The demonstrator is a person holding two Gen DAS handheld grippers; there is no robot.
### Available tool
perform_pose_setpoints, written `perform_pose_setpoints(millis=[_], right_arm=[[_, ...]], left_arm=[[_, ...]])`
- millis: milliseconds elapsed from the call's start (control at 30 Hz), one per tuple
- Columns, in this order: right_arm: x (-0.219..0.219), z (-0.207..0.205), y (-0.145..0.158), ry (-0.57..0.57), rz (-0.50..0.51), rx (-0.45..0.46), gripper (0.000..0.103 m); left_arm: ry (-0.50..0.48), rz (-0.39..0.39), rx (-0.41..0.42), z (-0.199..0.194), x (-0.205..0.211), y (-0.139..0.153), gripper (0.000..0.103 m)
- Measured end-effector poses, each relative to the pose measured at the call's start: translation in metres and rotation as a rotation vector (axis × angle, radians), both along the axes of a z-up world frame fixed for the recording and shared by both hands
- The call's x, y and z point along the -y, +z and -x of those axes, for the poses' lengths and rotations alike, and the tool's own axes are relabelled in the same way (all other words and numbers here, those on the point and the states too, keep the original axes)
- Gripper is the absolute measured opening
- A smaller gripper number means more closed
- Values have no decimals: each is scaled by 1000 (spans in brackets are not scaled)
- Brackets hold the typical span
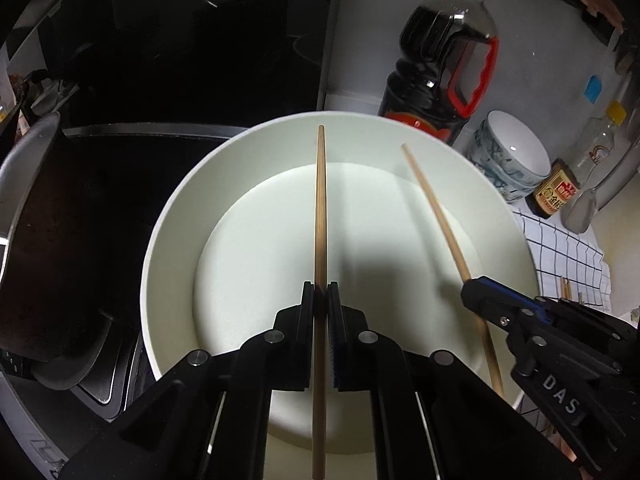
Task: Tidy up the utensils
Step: 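Carry the held chopsticks in both tools over the large white bowl, then lower both chopsticks into the white bowl and open both tools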
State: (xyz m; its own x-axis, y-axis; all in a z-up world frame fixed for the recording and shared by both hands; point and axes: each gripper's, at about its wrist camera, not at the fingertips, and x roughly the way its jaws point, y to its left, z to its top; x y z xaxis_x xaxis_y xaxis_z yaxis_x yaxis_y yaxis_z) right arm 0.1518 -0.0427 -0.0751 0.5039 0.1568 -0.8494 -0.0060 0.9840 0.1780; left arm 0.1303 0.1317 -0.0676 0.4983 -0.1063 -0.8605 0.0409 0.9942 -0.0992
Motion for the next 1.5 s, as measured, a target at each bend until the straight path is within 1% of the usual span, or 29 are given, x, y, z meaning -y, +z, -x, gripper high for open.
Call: perform_pose_setpoints(millis=[233, 367, 567, 800, 833, 900, 967, 1033, 1100, 1133, 1167, 1300, 1333, 1500], right_arm=[[-2, -13, -19, -18, 1, -53, 6], [-5, -22, -28, -26, 7, -79, 6], [-9, -33, -37, -35, 13, -100, 6], [-9, -32, -39, -41, 35, -107, 6], [-10, -32, -38, -42, 38, -103, 8], [-10, -29, -36, -43, 50, -92, 12], [-8, -26, -32, -46, 54, -82, 13], [-7, -23, -29, -52, 55, -72, 14], [-6, -18, -24, -59, 54, -58, 18], [-5, -15, -22, -60, 52, -53, 19], [-5, -13, -19, -61, 52, -44, 20], [-4, -2, -10, -66, 53, -16, 22], [-2, 2, -7, -67, 50, -11, 23], [-1, 18, 10, -74, 56, 32, 31]], left_arm=[[-14, -8, -45, -6, -5, -22, 7], [-9, -4, -84, -10, -11, -32, 7], [-6, -11, -112, -11, -16, -40, 7], [-6, -27, -123, -11, -14, -44, 8], [-5, -31, -122, -11, -14, -44, 10], [-4, -38, -117, -10, -14, -42, 22], [3, -51, -98, -7, -14, -38, 39], [3, -55, -80, -4, -14, -34, 44], [5, -69, -63, 0, -13, -28, 53], [8, -71, -53, 2, -13, -26, 61], [10, -72, -41, 4, -13, -23, 63], [8, -73, -8, 14, -13, -11, 64], [9, -72, -3, 11, -14, -6, 66], [7, -79, 50, 18, -14, 11, 71]])
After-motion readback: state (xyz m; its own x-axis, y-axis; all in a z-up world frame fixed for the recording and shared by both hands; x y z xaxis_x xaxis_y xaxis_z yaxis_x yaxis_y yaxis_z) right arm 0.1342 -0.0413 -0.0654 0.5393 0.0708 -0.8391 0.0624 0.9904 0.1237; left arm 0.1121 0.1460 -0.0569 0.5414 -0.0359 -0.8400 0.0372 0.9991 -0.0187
